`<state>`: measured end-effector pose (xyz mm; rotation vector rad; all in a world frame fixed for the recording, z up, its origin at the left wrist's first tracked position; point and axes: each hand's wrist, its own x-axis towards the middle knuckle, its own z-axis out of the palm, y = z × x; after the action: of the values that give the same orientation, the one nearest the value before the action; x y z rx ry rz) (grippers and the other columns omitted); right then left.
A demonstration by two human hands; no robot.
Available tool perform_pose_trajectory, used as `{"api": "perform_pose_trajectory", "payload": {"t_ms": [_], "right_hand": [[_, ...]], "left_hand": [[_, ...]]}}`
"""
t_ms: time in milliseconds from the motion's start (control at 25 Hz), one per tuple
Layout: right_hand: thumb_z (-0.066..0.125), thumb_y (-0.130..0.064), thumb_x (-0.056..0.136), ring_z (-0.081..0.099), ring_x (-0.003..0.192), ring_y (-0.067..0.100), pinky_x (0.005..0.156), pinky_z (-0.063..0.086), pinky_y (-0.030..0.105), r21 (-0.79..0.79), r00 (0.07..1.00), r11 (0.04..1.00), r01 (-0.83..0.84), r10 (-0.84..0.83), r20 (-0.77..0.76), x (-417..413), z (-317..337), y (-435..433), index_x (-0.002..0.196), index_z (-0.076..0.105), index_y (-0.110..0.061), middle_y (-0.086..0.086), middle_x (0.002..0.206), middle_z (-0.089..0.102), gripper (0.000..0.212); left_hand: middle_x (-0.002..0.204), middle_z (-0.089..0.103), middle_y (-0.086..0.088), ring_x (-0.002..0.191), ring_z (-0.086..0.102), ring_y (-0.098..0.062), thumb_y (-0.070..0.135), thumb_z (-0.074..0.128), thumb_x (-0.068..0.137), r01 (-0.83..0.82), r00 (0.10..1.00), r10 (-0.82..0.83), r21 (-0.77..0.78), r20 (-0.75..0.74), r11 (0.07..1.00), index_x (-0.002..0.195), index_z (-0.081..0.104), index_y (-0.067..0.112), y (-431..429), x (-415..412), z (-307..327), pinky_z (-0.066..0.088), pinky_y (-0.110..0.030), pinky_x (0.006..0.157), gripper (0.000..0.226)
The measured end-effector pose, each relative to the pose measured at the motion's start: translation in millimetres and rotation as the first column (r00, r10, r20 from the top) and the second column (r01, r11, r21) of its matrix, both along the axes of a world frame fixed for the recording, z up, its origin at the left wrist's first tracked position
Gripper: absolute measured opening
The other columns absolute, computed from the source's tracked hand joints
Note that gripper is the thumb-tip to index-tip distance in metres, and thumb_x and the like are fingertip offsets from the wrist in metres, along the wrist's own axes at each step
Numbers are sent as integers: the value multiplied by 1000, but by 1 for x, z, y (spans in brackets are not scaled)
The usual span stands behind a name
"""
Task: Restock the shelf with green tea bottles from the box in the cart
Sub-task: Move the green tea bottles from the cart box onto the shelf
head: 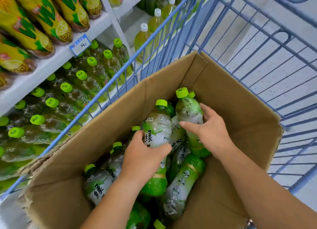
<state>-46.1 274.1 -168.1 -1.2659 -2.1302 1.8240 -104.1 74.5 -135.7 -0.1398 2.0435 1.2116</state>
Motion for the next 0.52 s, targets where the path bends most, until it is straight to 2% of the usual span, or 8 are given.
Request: {"api": "perform_pose_trajectory", "payload": {"t_ms": [80, 120, 240, 280, 360, 440, 520], "right_hand": [[94, -40, 58, 75, 90, 22, 75, 62, 40, -123, 998, 991, 55, -59, -30, -1, 14, -5, 106, 75, -19, 2, 98, 78, 56], [92, -44, 57, 76, 87, 27, 69, 62, 39, -222, 996, 972, 72, -81, -32, 0, 19, -9, 102, 76, -17, 6, 95, 79, 54], [80, -53, 67, 74, 95, 34, 78, 60, 48, -499, 999, 866, 23, -36, -16, 5, 34, -21, 112, 73, -12, 16, 106, 76, 61], [75, -56, 72, 73, 94, 35, 78, 60, 49, -561, 1000, 828, 2, -10, -12, 7, 40, -25, 112, 74, -11, 17, 106, 75, 60], [71, -62, 73, 73, 81, 34, 66, 60, 43, -668, 999, 744, -32, 37, -7, 8, 53, -31, 103, 77, -9, 18, 95, 75, 61], [83, -56, 62, 71, 70, 31, 58, 58, 39, -686, 995, 721, -97, 96, -40, 9, 60, -39, 103, 73, -4, 20, 86, 72, 67], [90, -35, 56, 72, 69, 31, 58, 58, 40, -620, 986, 767, -164, 137, -91, 9, 63, -48, 108, 68, -3, 20, 85, 72, 65]], "left_hand": [[81, 70, 26, 65, 66, 5, 46, 77, 59, -14, 1000, 14, 7, 6, 1000, 97, 57, 40, -9, -3, 7, 48, -28, 59, 44], [83, 69, 27, 67, 66, 4, 46, 79, 63, -5, 999, 4, 11, 32, 1000, 100, 52, 42, -14, -5, 11, 49, -30, 61, 46], [86, 71, 20, 72, 68, 3, 53, 79, 74, 17, 996, -17, 8, 89, 1000, 106, 41, 42, -30, -2, 28, 52, -31, 65, 51], [89, 72, 15, 73, 68, 3, 55, 79, 73, 10, 996, -10, -1, 83, 1000, 106, 39, 41, -35, 2, 34, 52, -29, 65, 53], [95, 71, 10, 74, 67, 3, 52, 76, 69, 9, 998, -8, -13, 61, 1000, 106, 38, 41, -44, 7, 46, 52, -26, 64, 54], [94, 72, 9, 77, 69, 2, 42, 74, 70, 26, 997, -27, 17, 73, 1000, 108, 35, 46, -52, 10, 56, 57, -25, 67, 55], [92, 72, 17, 81, 71, -1, 39, 74, 70, 29, 997, -33, 58, 76, 998, 110, 32, 55, -60, 11, 65, 61, -29, 73, 61]]}}
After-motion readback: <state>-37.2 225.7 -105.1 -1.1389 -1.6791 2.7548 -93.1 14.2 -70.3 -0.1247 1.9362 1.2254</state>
